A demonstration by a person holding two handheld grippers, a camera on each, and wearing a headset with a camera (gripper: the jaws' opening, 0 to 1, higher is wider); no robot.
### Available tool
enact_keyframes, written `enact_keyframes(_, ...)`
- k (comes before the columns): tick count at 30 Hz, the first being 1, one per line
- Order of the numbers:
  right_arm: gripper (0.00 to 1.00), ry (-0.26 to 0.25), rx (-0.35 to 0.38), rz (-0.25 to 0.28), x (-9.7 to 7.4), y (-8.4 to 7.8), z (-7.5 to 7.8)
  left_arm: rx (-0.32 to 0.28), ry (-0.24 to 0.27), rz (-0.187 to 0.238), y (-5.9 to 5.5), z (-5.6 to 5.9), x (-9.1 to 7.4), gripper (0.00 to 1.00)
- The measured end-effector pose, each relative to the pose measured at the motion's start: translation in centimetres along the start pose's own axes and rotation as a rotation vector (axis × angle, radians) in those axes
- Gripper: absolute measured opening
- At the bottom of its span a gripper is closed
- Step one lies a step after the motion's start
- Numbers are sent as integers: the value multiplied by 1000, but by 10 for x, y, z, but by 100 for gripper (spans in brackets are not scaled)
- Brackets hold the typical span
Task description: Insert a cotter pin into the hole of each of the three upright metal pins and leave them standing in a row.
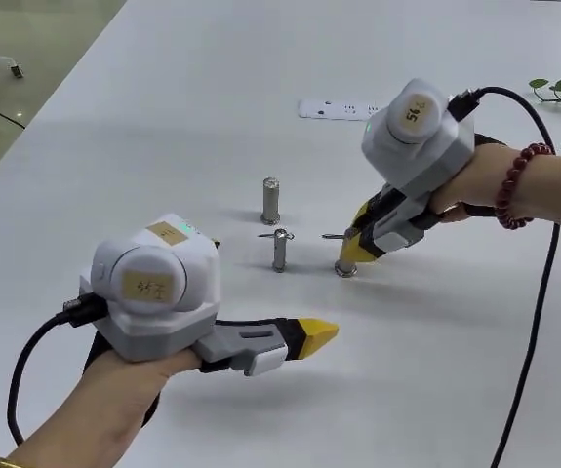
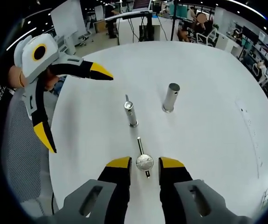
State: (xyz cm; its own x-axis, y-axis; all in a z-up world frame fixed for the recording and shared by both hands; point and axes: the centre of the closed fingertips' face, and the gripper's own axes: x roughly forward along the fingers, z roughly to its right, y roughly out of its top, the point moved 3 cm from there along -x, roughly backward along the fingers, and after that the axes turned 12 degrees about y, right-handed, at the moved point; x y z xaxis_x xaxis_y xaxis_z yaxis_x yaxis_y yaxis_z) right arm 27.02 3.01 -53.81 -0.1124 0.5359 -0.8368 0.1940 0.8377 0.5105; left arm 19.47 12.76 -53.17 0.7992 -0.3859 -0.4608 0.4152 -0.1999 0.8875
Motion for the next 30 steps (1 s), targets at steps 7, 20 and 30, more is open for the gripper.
enact_keyframes(7, 24, -23, 118, 179, -5, 19, 8, -4, 5, 3, 1, 0, -2, 98)
enact_keyframes(20, 28, -91, 238, 373, 3, 48, 31, -10, 2, 18, 3, 0, -4, 98)
enact_keyframes(30, 28, -137, 221, 468, 19, 68, 49, -12, 9, 42, 8, -3, -5, 97)
